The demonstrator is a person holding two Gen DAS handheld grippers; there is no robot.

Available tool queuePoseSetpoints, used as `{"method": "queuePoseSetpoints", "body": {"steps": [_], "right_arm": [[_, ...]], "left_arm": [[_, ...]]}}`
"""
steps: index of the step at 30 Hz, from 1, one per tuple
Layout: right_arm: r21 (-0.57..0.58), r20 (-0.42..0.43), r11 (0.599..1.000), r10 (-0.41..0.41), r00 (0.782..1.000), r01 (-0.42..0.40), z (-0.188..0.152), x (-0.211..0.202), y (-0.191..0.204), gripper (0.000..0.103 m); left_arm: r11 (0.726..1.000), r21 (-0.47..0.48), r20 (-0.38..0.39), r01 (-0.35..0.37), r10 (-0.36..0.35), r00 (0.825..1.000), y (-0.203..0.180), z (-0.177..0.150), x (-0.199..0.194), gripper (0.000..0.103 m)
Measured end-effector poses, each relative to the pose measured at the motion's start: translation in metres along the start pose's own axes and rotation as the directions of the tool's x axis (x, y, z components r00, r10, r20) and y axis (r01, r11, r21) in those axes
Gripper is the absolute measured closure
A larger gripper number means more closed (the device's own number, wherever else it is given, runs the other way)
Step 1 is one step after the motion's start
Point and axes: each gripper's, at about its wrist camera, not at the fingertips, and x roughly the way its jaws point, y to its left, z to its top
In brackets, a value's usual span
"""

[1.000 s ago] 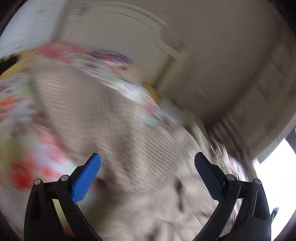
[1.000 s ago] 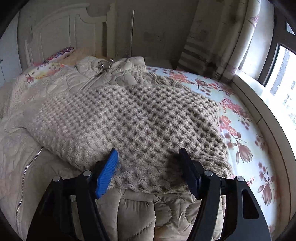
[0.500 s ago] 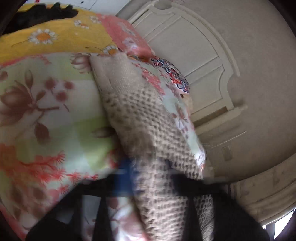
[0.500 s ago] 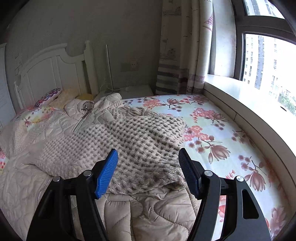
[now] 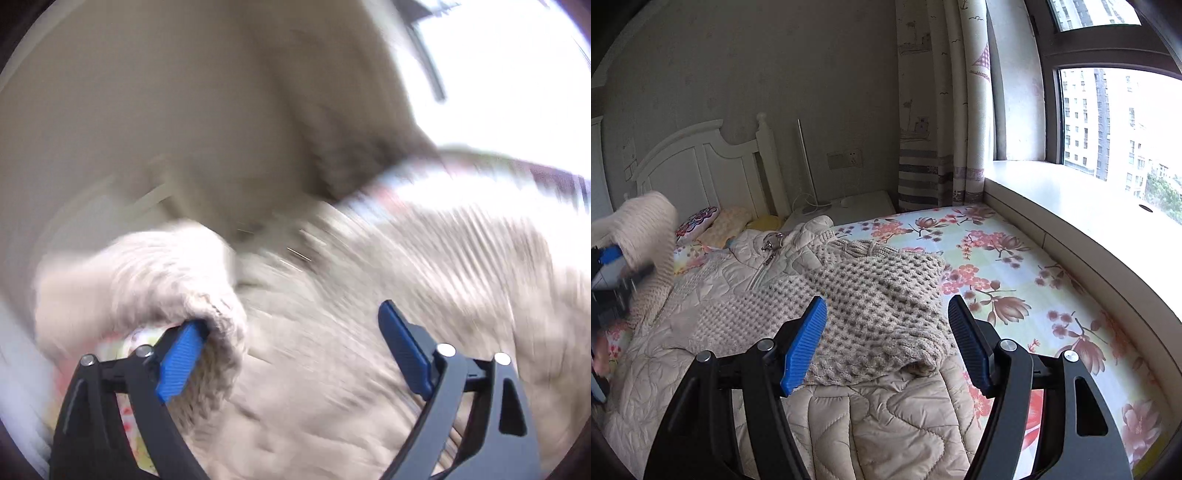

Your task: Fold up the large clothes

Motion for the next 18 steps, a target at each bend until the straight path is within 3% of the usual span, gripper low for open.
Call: {"method": "queuePoseSetpoints", "body": {"steps": [2,4,8,10,12,15,18], "right_arm": [[0.003,0.003,1.000,-0.007,1.000,0.007,-0.001,-0.005,-0.007,0.037],[0.010,0.009,1.000,-0.018,1.000,0.018,-0.001,-0.011,-0.015,0.037],[0.042,-0.015,0.999,-0.019,1.000,0.020,-0.006,-0.010,-0.029,0.036],[0.058,-0.038,0.998,0.004,0.999,-0.002,-0.009,-0.005,-0.028,0.036],[0.084,-0.068,0.994,0.072,0.995,-0.066,-0.012,0.002,-0.022,0.036],[0.121,-0.125,0.972,0.214,0.969,-0.200,-0.016,0.014,0.001,0.036],[0.150,-0.199,0.936,0.343,0.918,-0.317,-0.019,0.032,0.029,0.037]], "left_arm": [[0.988,0.154,-0.038,0.021,-0.015,0.999,-0.048,-0.018,0.010,0.011],[0.981,0.194,-0.055,0.016,-0.006,0.998,-0.068,-0.032,0.014,0.013],[0.995,-0.058,-0.084,0.076,-0.081,0.993,-0.013,-0.039,0.002,0.013],[0.984,-0.175,-0.085,0.033,-0.048,0.995,0.027,-0.048,-0.004,0.013],[0.958,-0.283,-0.115,-0.055,0.023,0.993,0.070,-0.065,-0.004,0.013],[0.907,-0.400,-0.182,-0.129,0.059,0.981,0.119,-0.097,0.000,0.013],[0.869,-0.459,-0.232,-0.185,0.084,0.969,0.145,-0.128,0.003,0.013]]}}
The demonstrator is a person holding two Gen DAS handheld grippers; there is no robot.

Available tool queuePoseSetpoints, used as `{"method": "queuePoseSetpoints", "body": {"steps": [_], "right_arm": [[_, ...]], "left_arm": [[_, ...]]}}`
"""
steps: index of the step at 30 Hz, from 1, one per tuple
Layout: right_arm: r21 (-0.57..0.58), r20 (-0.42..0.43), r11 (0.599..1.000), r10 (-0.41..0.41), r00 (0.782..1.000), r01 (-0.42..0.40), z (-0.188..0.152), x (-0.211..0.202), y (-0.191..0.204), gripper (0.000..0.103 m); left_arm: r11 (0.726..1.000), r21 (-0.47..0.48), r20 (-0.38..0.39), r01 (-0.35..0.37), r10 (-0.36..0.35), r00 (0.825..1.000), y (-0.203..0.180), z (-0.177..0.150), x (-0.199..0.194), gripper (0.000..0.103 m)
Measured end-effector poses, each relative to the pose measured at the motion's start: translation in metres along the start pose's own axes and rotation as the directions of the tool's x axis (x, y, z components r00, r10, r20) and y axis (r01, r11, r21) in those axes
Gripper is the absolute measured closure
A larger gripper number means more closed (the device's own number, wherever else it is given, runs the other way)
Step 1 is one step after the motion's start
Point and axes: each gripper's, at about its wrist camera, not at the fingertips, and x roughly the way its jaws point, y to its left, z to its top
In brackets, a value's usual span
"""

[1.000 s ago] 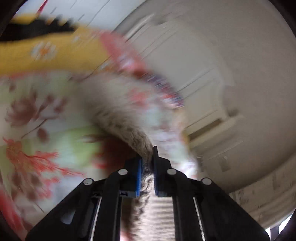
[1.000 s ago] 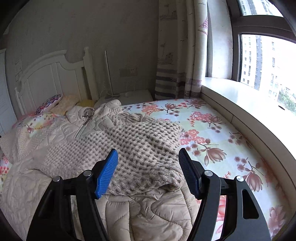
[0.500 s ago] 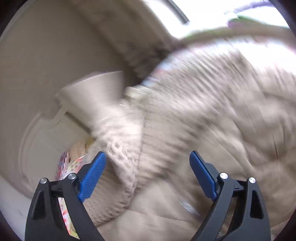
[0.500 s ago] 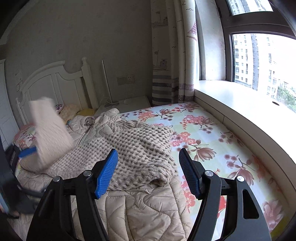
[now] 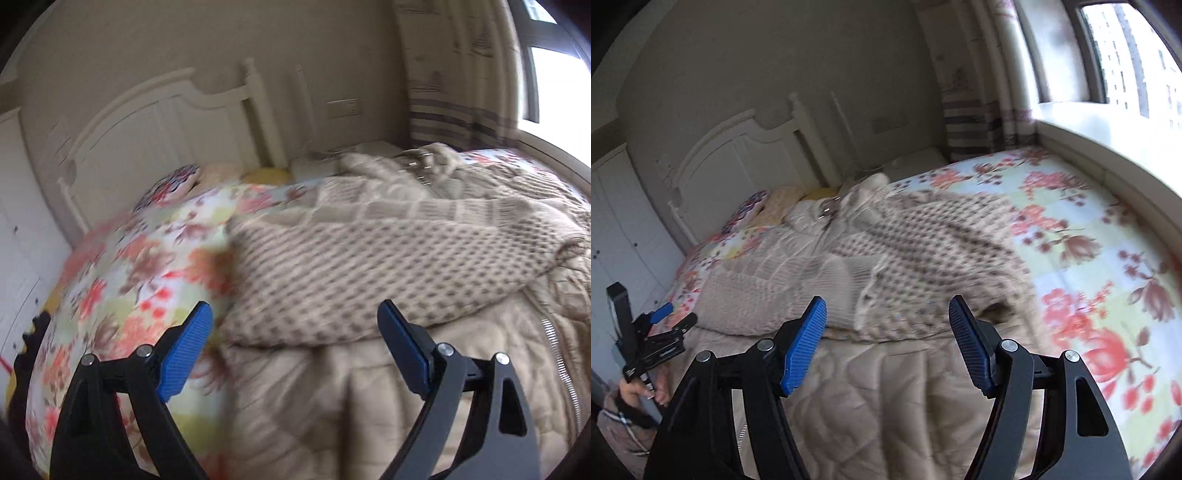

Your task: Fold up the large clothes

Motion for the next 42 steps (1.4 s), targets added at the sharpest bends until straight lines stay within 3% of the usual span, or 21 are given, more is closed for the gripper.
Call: {"method": "queuePoseSetpoints", "body": {"steps": [6,7,8,9,10,11,14,16,19,22,23,24,26,28,31,33,36,38,39,40,42], "right_arm": [[0.022,-0.101,0.996,-0.084,0.991,0.086,0.010,0.057,0.013,0.040],[0.008,-0.102,0.996,-0.088,0.991,0.090,0.009,0.062,0.015,0.048],[-0.026,-0.108,0.995,-0.095,0.990,0.093,0.009,0.068,0.021,0.066],[-0.069,-0.123,0.993,-0.109,0.986,0.101,0.008,0.073,0.028,0.075],[-0.118,-0.098,0.982,-0.158,0.983,0.146,0.010,0.073,0.036,0.091],[-0.157,-0.050,0.974,-0.171,0.984,0.161,0.011,0.067,0.044,0.097],[-0.223,0.095,0.952,-0.194,0.976,0.211,0.025,0.042,0.062,0.098],[-0.250,0.133,0.936,-0.220,0.966,0.247,0.032,0.039,0.064,0.098],[-0.237,0.040,0.936,-0.258,0.965,0.260,0.037,0.072,0.048,0.098],[-0.265,-0.089,0.915,-0.337,0.937,0.304,0.025,0.109,0.030,0.097],[-0.249,-0.084,0.920,-0.332,0.940,0.303,0.021,0.107,0.028,0.096],[-0.234,-0.074,0.921,-0.335,0.939,0.310,0.020,0.101,0.028,0.094],[-0.201,-0.069,0.920,-0.356,0.932,0.337,0.020,0.087,0.027,0.065],[-0.187,0.000,0.915,-0.364,0.931,0.357,0.022,0.066,0.032,0.052],[-0.245,0.098,0.909,-0.322,0.942,0.336,0.029,0.047,0.055,0.052],[-0.286,0.108,0.917,-0.256,0.961,0.276,0.032,0.050,0.074,0.052],[-0.378,0.075,0.895,-0.225,0.971,0.237,0.027,0.076,0.102,0.053],[-0.401,-0.031,0.892,-0.241,0.970,0.209,0.017,0.108,0.104,0.053],[-0.411,-0.093,0.885,-0.278,0.956,0.217,0.009,0.124,0.101,0.053],[-0.422,-0.126,0.881,-0.289,0.949,0.213,0.000,0.134,0.096,0.052],[-0.417,-0.102,0.888,-0.256,0.961,0.192,0.000,0.127,0.092,0.051]], "left_arm": [[0.996,-0.089,-0.048,-0.009,0.004,0.999,0.028,-0.022,0.013,0.013],[0.997,-0.080,-0.048,-0.012,0.008,0.999,0.026,-0.021,0.014,0.013],[0.997,-0.072,-0.041,-0.017,0.014,0.999,0.024,-0.021,0.015,0.013],[0.998,-0.064,-0.040,-0.019,0.017,0.999,0.022,-0.022,0.013,0.013],[0.998,-0.058,-0.043,-0.020,0.017,0.999,0.021,-0.022,0.014,0.013],[0.998,-0.059,-0.049,-0.020,0.017,0.999,0.021,-0.023,0.014,0.012],[0.997,-0.083,-0.064,-0.010,0.005,0.998,0.026,-0.022,0.018,0.010],[0.995,-0.104,-0.072,-0.001,-0.007,0.997,0.031,-0.023,0.020,0.009],[0.994,-0.105,-0.079,0.001,-0.010,0.997,0.031,-0.022,0.022,0.008],[0.996,-0.091,-0.085,0.000,-0.008,0.996,0.029,-0.023,0.022,0.007],[0.996,-0.090,-0.084,0.004,-0.011,0.996,0.029,-0.023,0.022,0.007],[0.996,-0.091,-0.083,0.008,-0.016,0.996,0.030,-0.023,0.021,0.007],[0.994,-0.110,-0.058,0.020,-0.026,0.998,0.035,-0.024,0.012,0.007],[0.990,-0.132,-0.014,0.045,-0.048,0.999,0.042,-0.019,-0.001,0.007],[0.983,-0.166,0.064,0.077,-0.067,0.996,0.050,0.002,-0.020,0.007],[0.981,-0.174,0.076,0.086,-0.074,0.994,0.047,0.022,-0.017,0.007],[0.983,-0.165,-0.042,0.076,-0.084,0.996,0.031,0.038,0.019,0.007],[0.989,-0.131,-0.154,0.064,-0.084,0.984,0.016,0.035,0.052,0.007],[0.993,-0.106,-0.204,0.057,-0.078,0.976,0.008,0.029,0.066,0.007],[0.996,-0.079,-0.236,0.046,-0.064,0.970,0.002,0.022,0.076,0.005],[0.998,-0.050,-0.219,0.034,-0.044,0.975,-0.002,0.019,0.075,0.005]]}}
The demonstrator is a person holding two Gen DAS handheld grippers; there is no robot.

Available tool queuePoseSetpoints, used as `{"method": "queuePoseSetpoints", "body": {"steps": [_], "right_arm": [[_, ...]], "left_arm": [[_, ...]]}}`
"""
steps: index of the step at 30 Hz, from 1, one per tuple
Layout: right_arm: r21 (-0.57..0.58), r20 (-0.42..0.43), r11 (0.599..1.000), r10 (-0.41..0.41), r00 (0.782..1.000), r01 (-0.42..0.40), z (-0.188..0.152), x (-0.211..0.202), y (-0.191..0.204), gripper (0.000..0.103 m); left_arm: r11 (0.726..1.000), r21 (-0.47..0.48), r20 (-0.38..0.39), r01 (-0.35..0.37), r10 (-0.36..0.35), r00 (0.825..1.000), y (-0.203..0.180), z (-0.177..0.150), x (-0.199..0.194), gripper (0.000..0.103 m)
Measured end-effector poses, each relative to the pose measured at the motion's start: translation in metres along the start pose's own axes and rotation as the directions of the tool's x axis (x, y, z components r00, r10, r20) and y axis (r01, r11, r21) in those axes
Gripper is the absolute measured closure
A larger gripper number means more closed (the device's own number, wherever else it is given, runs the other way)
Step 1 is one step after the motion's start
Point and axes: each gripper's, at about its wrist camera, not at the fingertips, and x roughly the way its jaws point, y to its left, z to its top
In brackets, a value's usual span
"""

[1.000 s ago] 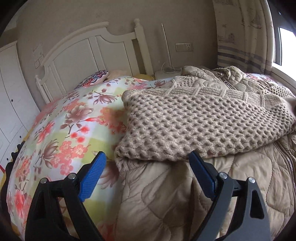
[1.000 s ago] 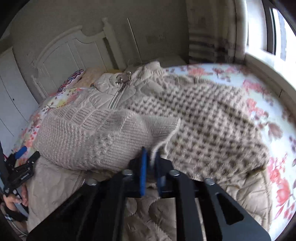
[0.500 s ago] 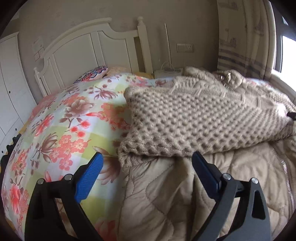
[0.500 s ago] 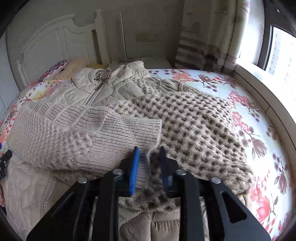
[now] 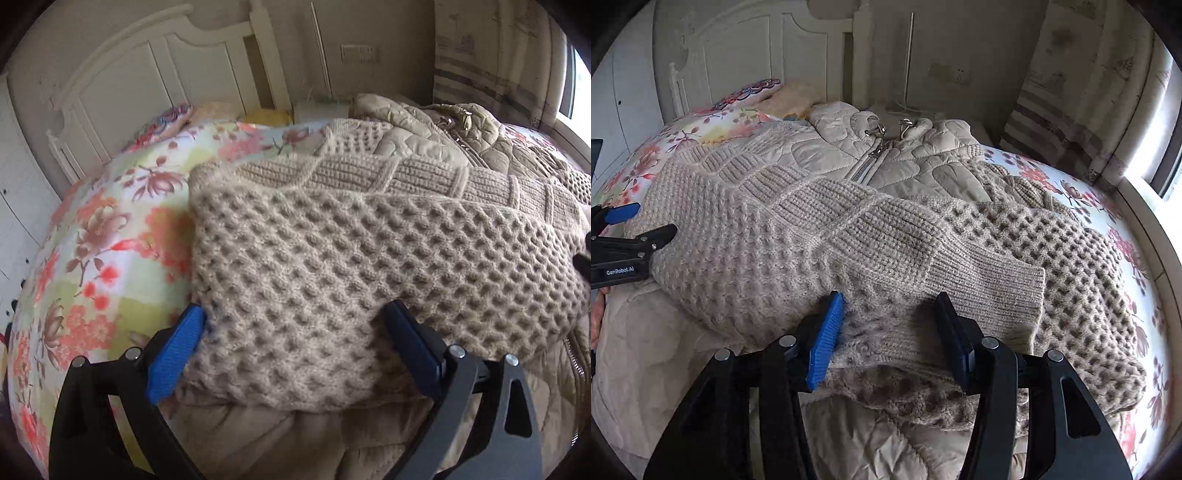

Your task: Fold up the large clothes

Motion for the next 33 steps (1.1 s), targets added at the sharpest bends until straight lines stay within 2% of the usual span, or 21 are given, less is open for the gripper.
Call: {"method": "queuePoseSetpoints", "body": {"steps": [1,3,5,7,9,11,13,14,16,19,21,22,24,25,27,28,30,33], "right_arm": [[0.007,-0.007,1.000,0.016,1.000,-0.016,0.002,-0.004,-0.003,0.051],[0.020,0.020,0.999,0.027,0.999,-0.027,0.011,-0.014,-0.011,0.052],[0.031,0.064,1.000,-0.003,0.998,0.001,0.022,-0.020,-0.019,0.052],[0.063,0.071,0.998,-0.029,0.997,0.024,0.030,-0.015,-0.029,0.052],[0.091,0.020,0.994,-0.058,0.998,0.056,0.032,0.007,-0.039,0.052],[0.104,-0.051,0.993,-0.046,0.998,0.051,0.024,0.030,-0.045,0.049],[0.111,-0.025,0.993,-0.029,0.999,0.032,0.022,0.024,-0.048,0.049],[0.110,-0.024,0.994,-0.018,1.000,0.021,0.023,0.019,-0.049,0.049],[0.119,0.008,0.993,0.001,1.000,-0.002,0.024,0.004,-0.055,0.049],[0.118,0.038,0.993,-0.005,0.999,0.000,0.026,-0.008,-0.062,0.046],[0.092,-0.013,0.996,-0.007,1.000,0.008,0.022,0.004,-0.064,0.039],[0.061,-0.071,0.998,-0.005,0.997,0.010,0.018,0.015,-0.062,0.034],[0.052,-0.070,0.999,0.017,0.997,-0.013,0.014,0.019,-0.065,0.033],[0.062,-0.088,0.997,0.043,0.995,-0.038,0.017,0.015,-0.069,0.033],[0.071,-0.081,0.994,0.090,0.993,-0.084,0.030,0.002,-0.079,0.033],[0.063,-0.057,0.993,0.099,0.993,-0.095,0.039,-0.005,-0.084,0.033],[0.043,-0.029,0.996,0.084,0.996,-0.083,0.064,-0.012,-0.097,0.033],[0.026,-0.049,0.996,0.082,0.995,-0.081,0.113,0.006,-0.119,0.033]], "left_arm": [[1.000,-0.007,-0.002,0.012,-0.012,1.000,0.003,0.004,-0.005,0.005],[0.999,-0.039,0.041,0.029,-0.027,0.999,0.010,0.016,-0.018,0.005],[0.997,-0.075,0.110,0.019,-0.011,0.994,0.018,0.036,-0.031,0.005],[0.996,-0.093,0.143,0.009,0.004,0.990,0.020,0.054,-0.032,0.004],[0.997,-0.073,0.121,-0.005,0.014,0.993,0.016,0.064,-0.015,0.003],[0.998,-0.041,0.013,-0.039,0.039,0.999,0.009,0.065,0.021,0.003],[0.999,-0.031,-0.058,-0.019,0.018,0.998,0.006,0.057,0.049,0.002],[0.998,-0.057,-0.016,-0.002,0.001,1.000,0.009,0.053,0.047,0.002],[0.997,-0.078,-0.007,0.009,-0.010,1.000,0.014,0.052,0.040,0.002],[0.994,-0.106,0.058,0.007,-0.001,0.998,0.018,0.052,0.016,0.002],[0.996,-0.089,0.057,0.018,-0.013,0.998,0.013,0.055,0.008,0.002],[0.999,-0.043,-0.004,0.030,-0.031,1.000,0.005,0.057,0.014,0.002],[0.998,0.048,-0.117,0.039,-0.033,0.993,-0.009,0.058,0.030,0.002],[0.997,0.073,-0.121,0.026,-0.017,0.993,-0.012,0.059,0.032,0.002],[0.996,0.073,-0.113,0.049,-0.040,0.993,-0.011,0.071,0.023,0.002],[0.993,0.050,-0.096,0.105,-0.100,0.990,-0.007,0.085,0.015,0.002],[0.988,0.003,-0.058,0.156,-0.156,0.986,0.001,0.112,0.008,0.002],[0.985,-0.034,-0.063,0.172,-0.174,0.983,0.001,0.159,0.023,0.002]]}}
